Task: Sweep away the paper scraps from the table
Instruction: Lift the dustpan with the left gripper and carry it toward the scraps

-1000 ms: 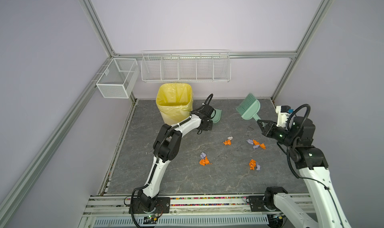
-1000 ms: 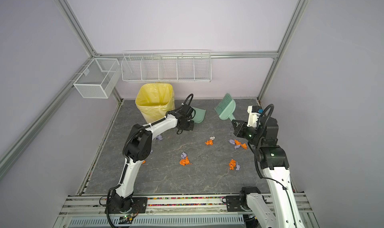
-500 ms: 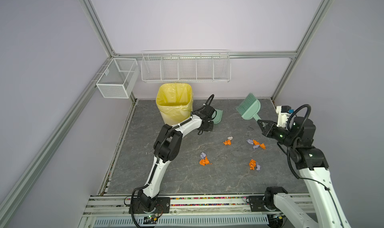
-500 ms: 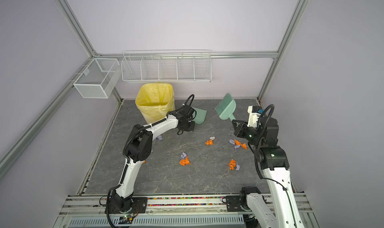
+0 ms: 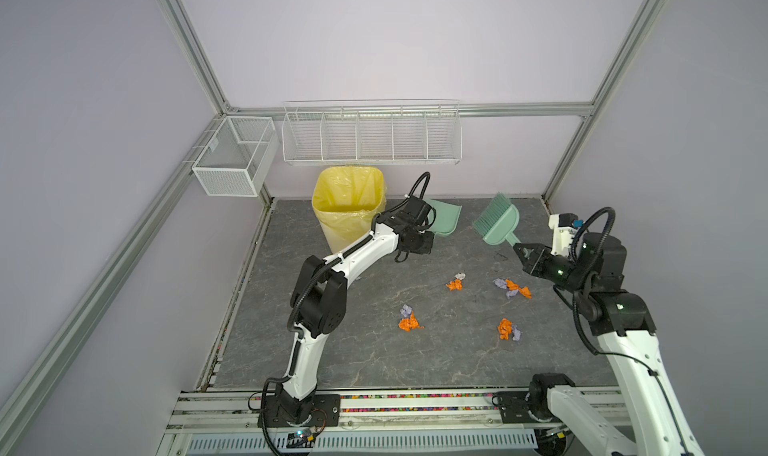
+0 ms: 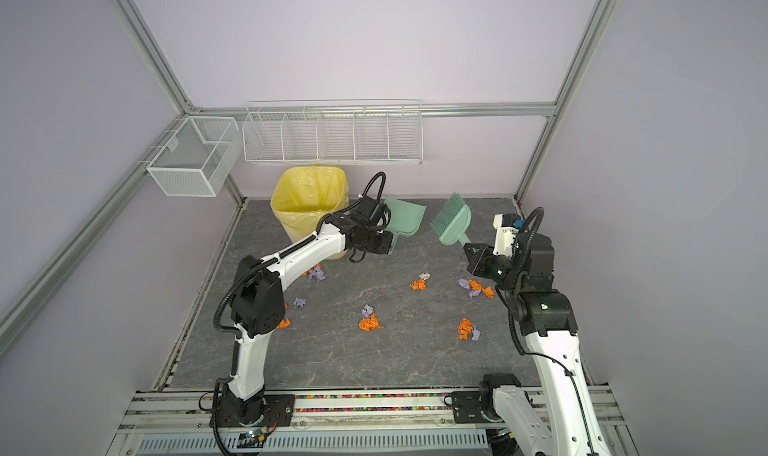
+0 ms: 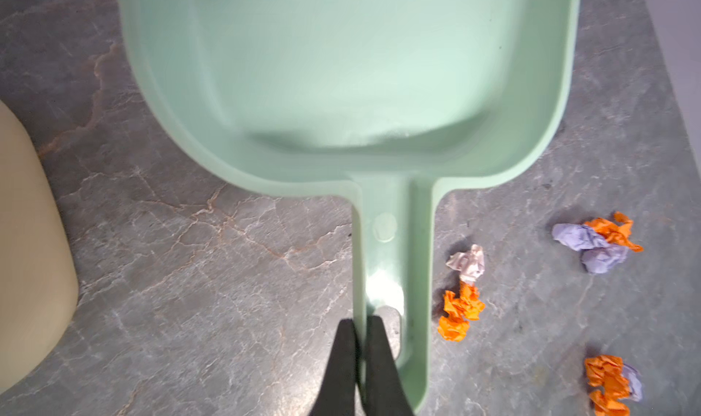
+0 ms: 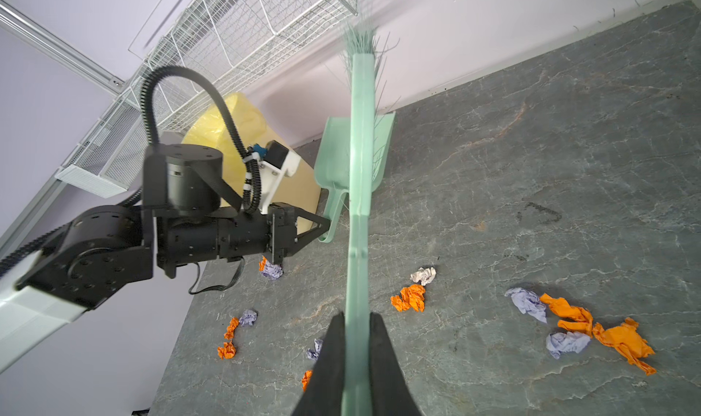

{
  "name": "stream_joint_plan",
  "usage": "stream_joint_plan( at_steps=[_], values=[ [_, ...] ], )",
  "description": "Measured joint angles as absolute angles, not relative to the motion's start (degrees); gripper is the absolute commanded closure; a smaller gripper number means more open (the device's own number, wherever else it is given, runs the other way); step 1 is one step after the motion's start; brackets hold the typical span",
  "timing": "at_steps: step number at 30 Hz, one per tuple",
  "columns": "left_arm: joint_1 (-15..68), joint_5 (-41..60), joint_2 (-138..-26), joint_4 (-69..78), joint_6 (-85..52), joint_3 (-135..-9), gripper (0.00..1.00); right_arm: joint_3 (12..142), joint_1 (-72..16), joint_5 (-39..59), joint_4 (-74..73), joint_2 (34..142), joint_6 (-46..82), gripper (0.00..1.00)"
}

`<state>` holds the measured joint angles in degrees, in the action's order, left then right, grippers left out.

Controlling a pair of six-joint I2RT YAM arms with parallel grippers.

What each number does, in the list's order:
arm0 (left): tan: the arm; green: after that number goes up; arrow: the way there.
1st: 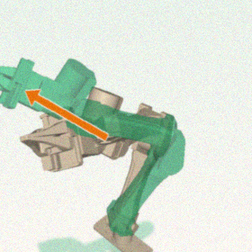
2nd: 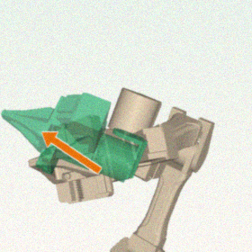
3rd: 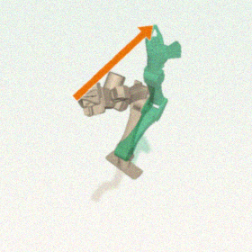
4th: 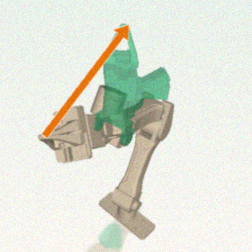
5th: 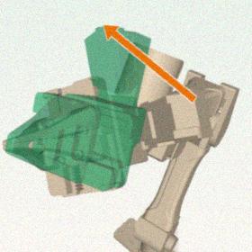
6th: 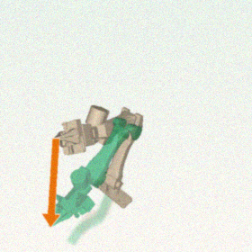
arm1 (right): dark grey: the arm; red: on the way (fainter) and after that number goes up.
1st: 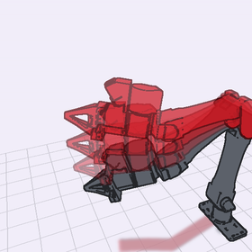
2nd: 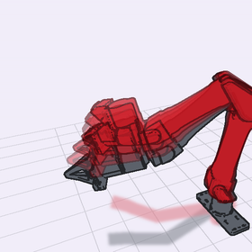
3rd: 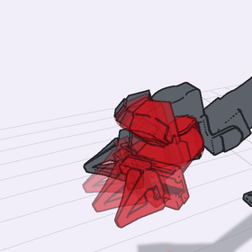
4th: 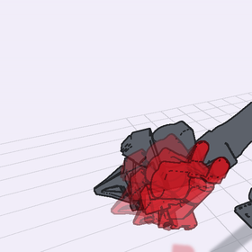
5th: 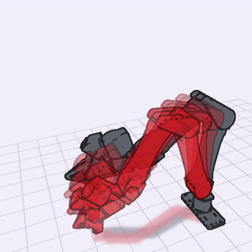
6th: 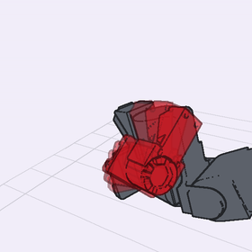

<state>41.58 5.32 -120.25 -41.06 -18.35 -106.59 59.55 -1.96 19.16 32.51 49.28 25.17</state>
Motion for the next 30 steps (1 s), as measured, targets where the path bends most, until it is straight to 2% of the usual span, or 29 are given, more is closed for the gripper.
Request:
stream_joint_plan(
  at_steps=[19, 30],
  values=[
    [41.7, 10.3, -113.2, -53.5, -17.2, -106.1, 1.00, 69.1, -2.0, 12.4, 46.7, 57.8, 23.1, 0.93],
    [43.5, 11.9, -103.9, -56.6, -16.8, -95.5, 1.00, 72.1, -2.8, 8.7, 54.8, 63.0, 21.5, 0.93]
  ],
)
